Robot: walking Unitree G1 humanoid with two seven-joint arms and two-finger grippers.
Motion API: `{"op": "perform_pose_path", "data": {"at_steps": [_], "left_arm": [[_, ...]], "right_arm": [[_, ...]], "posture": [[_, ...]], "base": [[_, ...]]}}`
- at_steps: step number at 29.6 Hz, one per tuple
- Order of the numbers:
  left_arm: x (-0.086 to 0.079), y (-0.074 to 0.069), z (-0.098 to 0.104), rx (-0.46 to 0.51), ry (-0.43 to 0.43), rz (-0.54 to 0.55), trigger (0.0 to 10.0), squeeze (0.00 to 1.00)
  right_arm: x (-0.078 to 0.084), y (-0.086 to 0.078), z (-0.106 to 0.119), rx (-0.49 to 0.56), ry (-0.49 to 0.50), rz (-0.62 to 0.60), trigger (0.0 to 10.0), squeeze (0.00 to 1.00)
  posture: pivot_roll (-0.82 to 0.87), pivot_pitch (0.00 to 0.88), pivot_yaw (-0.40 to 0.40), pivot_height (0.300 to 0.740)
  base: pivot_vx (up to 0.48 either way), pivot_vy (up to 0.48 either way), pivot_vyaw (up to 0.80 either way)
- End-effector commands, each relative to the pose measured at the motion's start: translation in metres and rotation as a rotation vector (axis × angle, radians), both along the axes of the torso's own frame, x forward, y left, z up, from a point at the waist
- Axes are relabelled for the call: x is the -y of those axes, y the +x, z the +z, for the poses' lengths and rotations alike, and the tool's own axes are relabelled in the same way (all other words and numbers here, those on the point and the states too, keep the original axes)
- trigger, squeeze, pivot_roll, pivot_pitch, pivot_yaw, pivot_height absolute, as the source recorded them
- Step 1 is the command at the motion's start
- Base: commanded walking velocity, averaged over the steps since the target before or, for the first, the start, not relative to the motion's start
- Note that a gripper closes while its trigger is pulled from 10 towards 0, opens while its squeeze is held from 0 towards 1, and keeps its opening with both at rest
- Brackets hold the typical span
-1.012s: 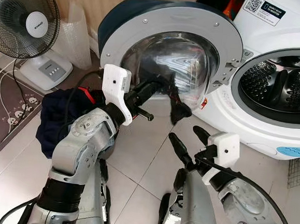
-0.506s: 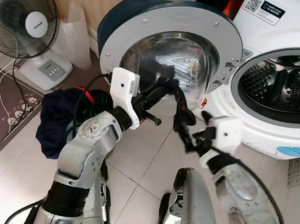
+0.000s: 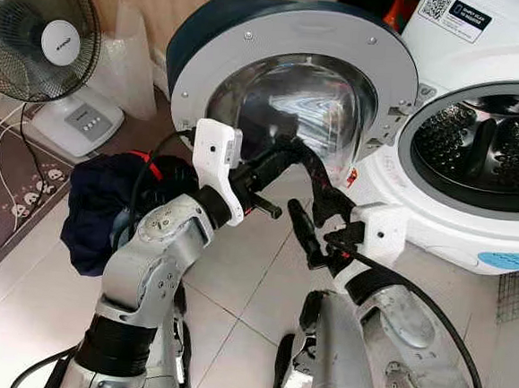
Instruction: Clothes washing
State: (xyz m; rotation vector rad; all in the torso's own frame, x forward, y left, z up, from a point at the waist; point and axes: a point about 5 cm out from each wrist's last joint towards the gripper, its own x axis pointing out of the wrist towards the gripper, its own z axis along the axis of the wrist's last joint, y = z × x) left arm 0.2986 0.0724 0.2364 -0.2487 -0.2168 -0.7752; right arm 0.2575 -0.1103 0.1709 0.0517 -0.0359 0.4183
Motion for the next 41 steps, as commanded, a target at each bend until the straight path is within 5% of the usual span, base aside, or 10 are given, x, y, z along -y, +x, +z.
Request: {"op": "perform_pose_path", "data": {"at_steps": [1, 22, 33, 41], "left_arm": [[0.004, -0.007, 0.006, 0.026, -0.012, -0.039, 10.0, 0.0], [0.019, -0.023, 0.011, 0.028, -0.064, -0.206, 10.0, 0.0], [0.02, -0.028, 0.009, 0.009, -0.054, -0.258, 10.0, 0.0], [0.021, -0.029, 0.009, 0.006, -0.055, -0.269, 10.0, 0.0]], "right_arm": [[0.0, -0.005, 0.0, -0.004, 0.003, 0.013, 10.0, 0.0], [-0.012, -0.003, 0.0, 0.01, 0.003, 0.024, 10.0, 0.0], [0.007, 0.008, 0.001, 0.039, -0.045, -0.157, 10.0, 0.0], [-0.001, 0.005, -0.002, 0.024, -0.037, -0.111, 10.0, 0.0]], "posture": [[0.04, 0.333, -0.049, 0.556], [0.04, 0.323, -0.049, 0.556], [0.05, 0.319, -0.049, 0.556], [0.05, 0.323, -0.049, 0.556]], "base": [[0.0, 0.0, 0.0], [0.0, 0.0, 0.0], [0.0, 0.0, 0.0], [0.0, 0.0, 0.0]]}}
